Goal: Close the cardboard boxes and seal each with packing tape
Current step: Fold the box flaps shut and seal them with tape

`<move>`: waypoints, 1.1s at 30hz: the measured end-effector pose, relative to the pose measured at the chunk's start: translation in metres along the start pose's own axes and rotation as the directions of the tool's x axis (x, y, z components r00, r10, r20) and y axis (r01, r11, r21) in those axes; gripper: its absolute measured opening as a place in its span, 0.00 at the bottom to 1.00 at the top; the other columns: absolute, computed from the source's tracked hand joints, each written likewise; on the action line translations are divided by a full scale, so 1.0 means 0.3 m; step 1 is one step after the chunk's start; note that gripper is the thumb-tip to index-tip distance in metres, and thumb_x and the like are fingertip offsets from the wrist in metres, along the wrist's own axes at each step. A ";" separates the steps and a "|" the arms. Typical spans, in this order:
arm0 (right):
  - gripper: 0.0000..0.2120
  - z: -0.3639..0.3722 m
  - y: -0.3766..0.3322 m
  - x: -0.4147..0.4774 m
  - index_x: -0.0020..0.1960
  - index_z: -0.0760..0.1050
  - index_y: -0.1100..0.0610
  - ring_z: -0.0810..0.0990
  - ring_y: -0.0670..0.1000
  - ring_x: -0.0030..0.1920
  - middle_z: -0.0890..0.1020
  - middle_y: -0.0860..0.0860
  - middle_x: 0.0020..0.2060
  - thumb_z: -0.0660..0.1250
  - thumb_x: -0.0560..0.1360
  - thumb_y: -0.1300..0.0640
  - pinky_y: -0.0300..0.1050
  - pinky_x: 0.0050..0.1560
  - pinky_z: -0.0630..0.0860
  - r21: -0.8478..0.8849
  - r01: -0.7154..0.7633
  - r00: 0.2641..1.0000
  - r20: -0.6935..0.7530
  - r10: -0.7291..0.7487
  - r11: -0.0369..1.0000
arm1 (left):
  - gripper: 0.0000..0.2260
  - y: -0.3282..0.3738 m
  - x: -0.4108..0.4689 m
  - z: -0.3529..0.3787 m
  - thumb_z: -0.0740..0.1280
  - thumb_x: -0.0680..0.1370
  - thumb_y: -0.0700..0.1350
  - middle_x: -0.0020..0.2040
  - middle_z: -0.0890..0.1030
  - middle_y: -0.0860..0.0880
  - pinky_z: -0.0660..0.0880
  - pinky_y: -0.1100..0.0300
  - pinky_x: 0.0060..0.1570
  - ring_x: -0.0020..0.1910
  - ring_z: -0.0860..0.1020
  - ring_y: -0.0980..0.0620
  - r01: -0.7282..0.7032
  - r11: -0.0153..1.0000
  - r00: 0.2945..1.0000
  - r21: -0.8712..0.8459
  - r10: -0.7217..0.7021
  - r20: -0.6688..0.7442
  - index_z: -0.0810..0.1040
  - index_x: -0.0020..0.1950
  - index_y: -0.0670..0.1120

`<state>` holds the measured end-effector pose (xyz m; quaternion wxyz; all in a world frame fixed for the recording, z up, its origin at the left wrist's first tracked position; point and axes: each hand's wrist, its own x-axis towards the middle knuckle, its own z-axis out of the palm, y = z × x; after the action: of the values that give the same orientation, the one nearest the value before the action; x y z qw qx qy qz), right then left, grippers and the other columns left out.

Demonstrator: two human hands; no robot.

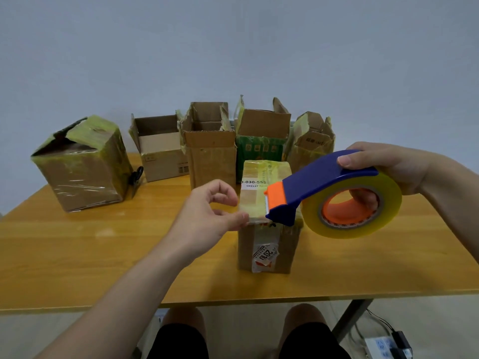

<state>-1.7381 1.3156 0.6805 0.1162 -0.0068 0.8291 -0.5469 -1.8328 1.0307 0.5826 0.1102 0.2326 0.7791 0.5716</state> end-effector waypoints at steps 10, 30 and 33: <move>0.32 0.001 0.009 0.005 0.46 0.85 0.55 0.80 0.52 0.27 0.84 0.57 0.35 0.82 0.54 0.32 0.43 0.28 0.78 -0.027 -0.023 1.000 -0.017 0.023 0.999 | 0.12 -0.009 -0.007 -0.010 0.79 0.74 0.41 0.50 0.87 0.51 0.79 0.69 0.36 0.43 0.87 0.57 0.012 0.999 1.000 0.037 -0.013 0.015 0.83 0.54 0.52; 0.35 0.002 0.006 0.013 0.45 0.85 0.57 0.79 0.50 0.23 0.83 0.55 0.29 0.83 0.49 0.32 0.41 0.25 0.78 0.019 -0.026 0.999 0.033 0.026 0.999 | 0.17 -0.014 -0.006 -0.004 0.79 0.74 0.43 0.50 0.87 0.54 0.82 0.62 0.44 0.44 0.86 0.59 0.022 0.999 0.998 0.049 -0.024 0.054 0.83 0.61 0.56; 0.30 0.007 0.001 0.017 0.47 0.83 0.59 0.80 0.49 0.23 0.83 0.55 0.29 0.82 0.56 0.38 0.40 0.25 0.77 0.006 -0.039 0.999 0.004 0.039 0.999 | 0.18 -0.016 -0.008 -0.003 0.78 0.74 0.43 0.53 0.87 0.53 0.82 0.61 0.45 0.45 0.86 0.58 0.016 0.999 0.998 0.044 -0.019 0.054 0.82 0.61 0.56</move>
<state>-1.7424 1.3131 0.6786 0.1287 0.0085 0.8270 -0.5472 -1.8322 1.0278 0.5781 0.1313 0.2436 0.7902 0.5469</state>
